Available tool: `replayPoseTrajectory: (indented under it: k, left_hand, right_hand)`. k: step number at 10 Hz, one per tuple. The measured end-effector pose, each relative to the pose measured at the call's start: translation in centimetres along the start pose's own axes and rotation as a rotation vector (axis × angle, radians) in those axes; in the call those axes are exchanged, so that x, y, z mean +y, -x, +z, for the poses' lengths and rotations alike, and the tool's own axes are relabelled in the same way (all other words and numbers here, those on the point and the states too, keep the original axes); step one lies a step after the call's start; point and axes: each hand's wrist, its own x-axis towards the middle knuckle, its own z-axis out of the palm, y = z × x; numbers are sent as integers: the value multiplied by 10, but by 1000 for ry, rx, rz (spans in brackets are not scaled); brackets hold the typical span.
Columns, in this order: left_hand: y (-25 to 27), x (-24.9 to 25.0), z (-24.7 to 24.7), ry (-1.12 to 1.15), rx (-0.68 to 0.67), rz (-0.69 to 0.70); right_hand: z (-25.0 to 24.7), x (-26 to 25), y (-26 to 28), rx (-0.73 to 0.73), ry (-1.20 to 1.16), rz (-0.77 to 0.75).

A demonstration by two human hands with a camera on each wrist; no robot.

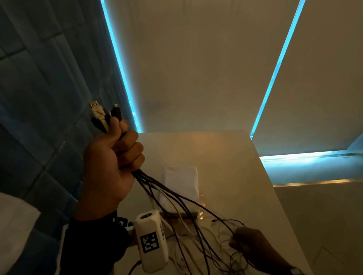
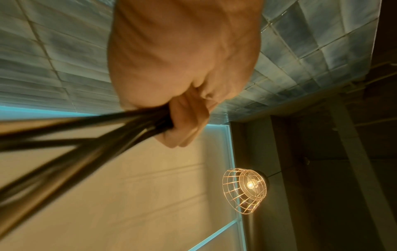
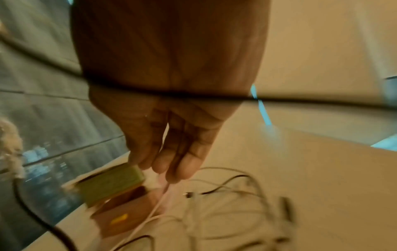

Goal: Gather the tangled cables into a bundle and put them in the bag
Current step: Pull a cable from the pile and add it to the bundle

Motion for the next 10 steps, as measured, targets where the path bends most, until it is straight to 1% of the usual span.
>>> replayPoseTrajectory:
  k: [1, 2, 3, 4, 5, 6, 7, 8, 9, 10]
  left_hand:
    - [8, 2, -3, 25, 10, -15]
    - [15, 2, -7, 30, 37, -30]
    - [20, -2, -16, 15, 99, -47]
    - [25, -5, -26, 13, 151, -56]
    - [26, -7, -33, 17, 169, -73]
    - [26, -9, -34, 20, 164, -76]
    - [25, -11, -35, 25, 158, -65]
    - [24, -14, -36, 35, 154, -65]
    - [22, -19, -33, 39, 134, -77]
    - [20, -24, -30, 21, 112, -87]
  right_hand:
    - [48, -59, -36, -186, 22, 44]
    - [80, -74, -59, -365, -82, 198]
    - [118, -69, -70, -437, 128, 222]
    - [140, -62, -72, -467, 262, 160]
    - [156, -52, -78, -507, 314, 133]
    - [158, -49, -79, -482, 253, 188]
    - [160, -34, -80, -473, 181, 211]
    - [158, -8, -79, -338, 112, 66]
    - [144, -20, -77, -198, -124, 150]
    - [121, -35, -75, -29, -375, 139]
